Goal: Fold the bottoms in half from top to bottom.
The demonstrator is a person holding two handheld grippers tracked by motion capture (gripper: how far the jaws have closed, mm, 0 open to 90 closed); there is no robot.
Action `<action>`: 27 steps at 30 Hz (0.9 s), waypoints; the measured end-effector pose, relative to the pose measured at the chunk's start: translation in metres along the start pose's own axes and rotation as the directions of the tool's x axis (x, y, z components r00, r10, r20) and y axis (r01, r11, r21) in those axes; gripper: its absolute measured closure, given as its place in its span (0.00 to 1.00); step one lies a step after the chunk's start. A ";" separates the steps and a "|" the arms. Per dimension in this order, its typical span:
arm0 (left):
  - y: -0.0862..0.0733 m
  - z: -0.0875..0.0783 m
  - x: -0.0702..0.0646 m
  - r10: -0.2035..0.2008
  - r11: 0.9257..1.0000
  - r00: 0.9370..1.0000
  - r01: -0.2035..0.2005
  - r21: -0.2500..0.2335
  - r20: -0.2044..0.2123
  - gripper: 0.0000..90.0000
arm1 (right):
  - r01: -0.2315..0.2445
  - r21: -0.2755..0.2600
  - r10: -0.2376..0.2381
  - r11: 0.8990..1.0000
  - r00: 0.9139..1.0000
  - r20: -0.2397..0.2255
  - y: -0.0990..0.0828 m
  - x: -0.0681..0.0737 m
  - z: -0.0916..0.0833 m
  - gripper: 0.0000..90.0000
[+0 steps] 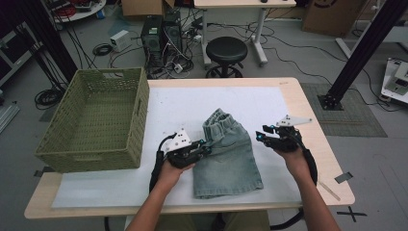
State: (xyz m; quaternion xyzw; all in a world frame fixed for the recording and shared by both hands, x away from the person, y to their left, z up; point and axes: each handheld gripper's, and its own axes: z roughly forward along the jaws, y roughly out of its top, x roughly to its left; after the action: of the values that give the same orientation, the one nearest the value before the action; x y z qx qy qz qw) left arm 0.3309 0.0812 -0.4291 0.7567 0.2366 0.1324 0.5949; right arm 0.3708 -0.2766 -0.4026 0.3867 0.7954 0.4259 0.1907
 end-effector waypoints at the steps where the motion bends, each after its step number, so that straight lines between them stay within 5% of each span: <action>1: 0.000 0.000 0.000 0.003 1.000 1.000 -0.003 0.001 0.000 0.92 | -0.006 0.003 0.006 1.000 1.000 -0.001 0.007 -0.004 0.004 0.57; 7: -0.001 -0.003 -0.001 0.010 1.000 1.000 -0.010 0.004 0.008 0.92 | -0.015 0.048 0.018 0.999 0.998 -0.059 0.030 -0.018 0.026 0.54; 15: -0.003 -0.005 0.000 0.009 1.000 1.000 -0.009 0.011 0.006 0.92 | -0.019 0.102 0.035 0.995 0.987 -0.157 0.035 -0.008 0.050 0.45; 20: -0.005 -0.006 0.000 0.001 1.000 1.000 -0.001 0.016 -0.002 0.92 | 0.002 0.158 0.040 0.988 0.963 -0.267 0.034 0.001 0.065 0.55; 24: -0.006 -0.006 0.000 0.004 1.000 1.000 -0.004 0.022 -0.003 0.92 | 0.051 0.177 -0.007 0.983 0.970 -0.244 0.035 0.008 0.071 0.61; 27: -0.006 -0.006 0.000 -0.001 1.000 1.000 0.001 0.020 -0.006 0.92 | 0.084 0.165 -0.045 0.983 0.972 -0.229 0.036 0.013 0.070 0.85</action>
State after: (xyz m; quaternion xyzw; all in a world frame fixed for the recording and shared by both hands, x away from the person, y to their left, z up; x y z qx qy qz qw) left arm 0.3265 0.0873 -0.4335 0.7622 0.2401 0.1320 0.5865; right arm 0.4237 -0.2173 -0.4118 0.3253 0.8580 0.3896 0.0790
